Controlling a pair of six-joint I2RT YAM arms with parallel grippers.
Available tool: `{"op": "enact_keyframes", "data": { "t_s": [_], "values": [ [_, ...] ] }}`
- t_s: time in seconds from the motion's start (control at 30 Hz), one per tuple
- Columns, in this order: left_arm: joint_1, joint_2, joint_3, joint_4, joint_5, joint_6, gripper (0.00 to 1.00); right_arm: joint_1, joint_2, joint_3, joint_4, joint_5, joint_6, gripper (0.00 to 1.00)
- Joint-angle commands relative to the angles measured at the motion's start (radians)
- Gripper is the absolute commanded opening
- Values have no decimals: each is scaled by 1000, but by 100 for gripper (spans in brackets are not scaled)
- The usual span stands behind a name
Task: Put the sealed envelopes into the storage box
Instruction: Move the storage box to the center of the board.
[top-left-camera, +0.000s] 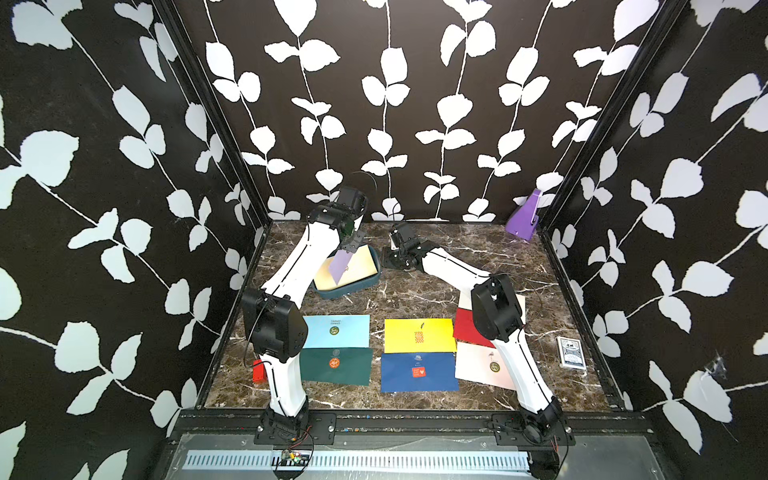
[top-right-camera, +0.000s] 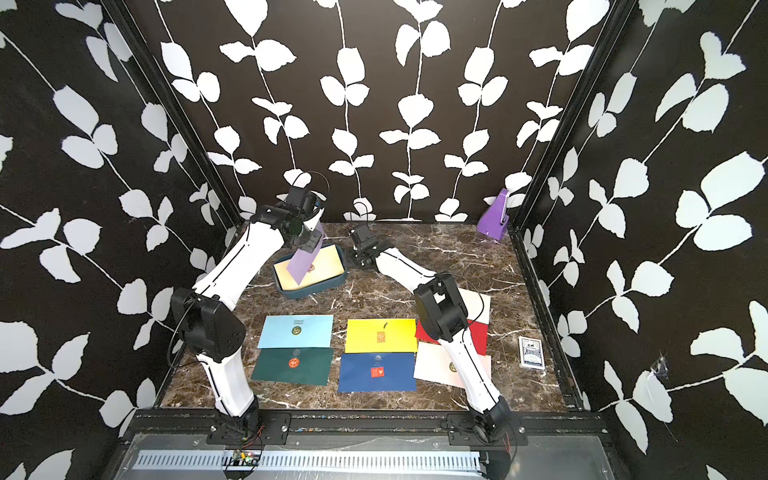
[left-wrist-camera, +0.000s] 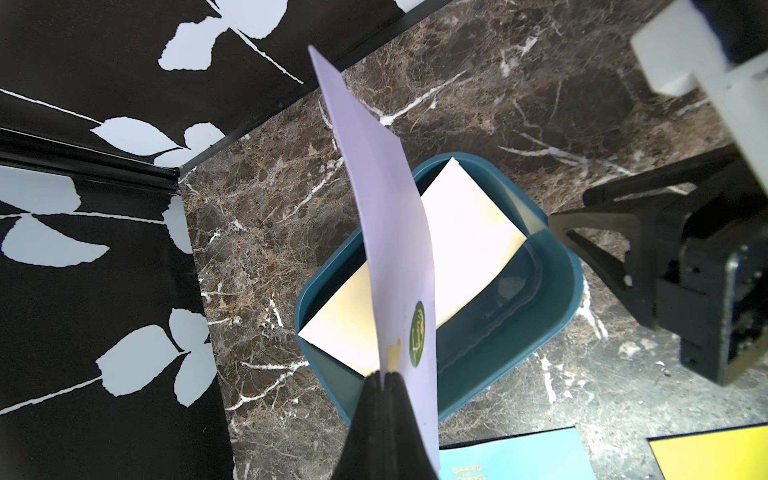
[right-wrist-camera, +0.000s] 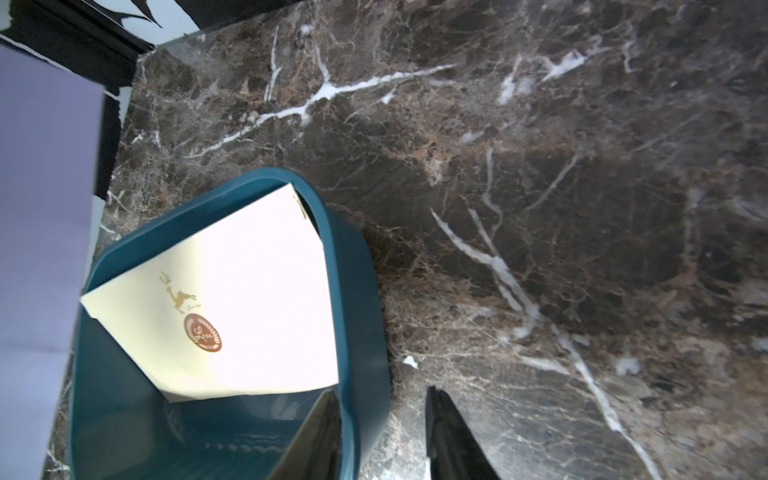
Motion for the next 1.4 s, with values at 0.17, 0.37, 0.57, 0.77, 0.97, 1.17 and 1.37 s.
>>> {"op": "enact_keyframes", "data": {
  "t_s": [0.17,0.37,0.57,0.77,0.97,1.17,1.37],
  "values": [
    [16,-61,-9,13,1,-4,0,15,10,48,19,-28,-11,36],
    [19,-62,-8,9,6,-5,0,36,56,87,-43,-13,-30,34],
    [21,-70,-6,5,8,8,0,37,54,56,-51,18,-25,28],
    [21,-67,17,-25,111,63,0,32,0,-17,-38,87,8,17],
    [22,4,111,-187,323,275,0,-12,-113,-176,-4,124,3,8],
    [21,66,201,-303,466,419,0,-72,-245,-349,-3,109,-85,8],
    [16,97,194,-203,641,486,0,-116,-327,-450,-4,62,-160,7]
  ]
}}
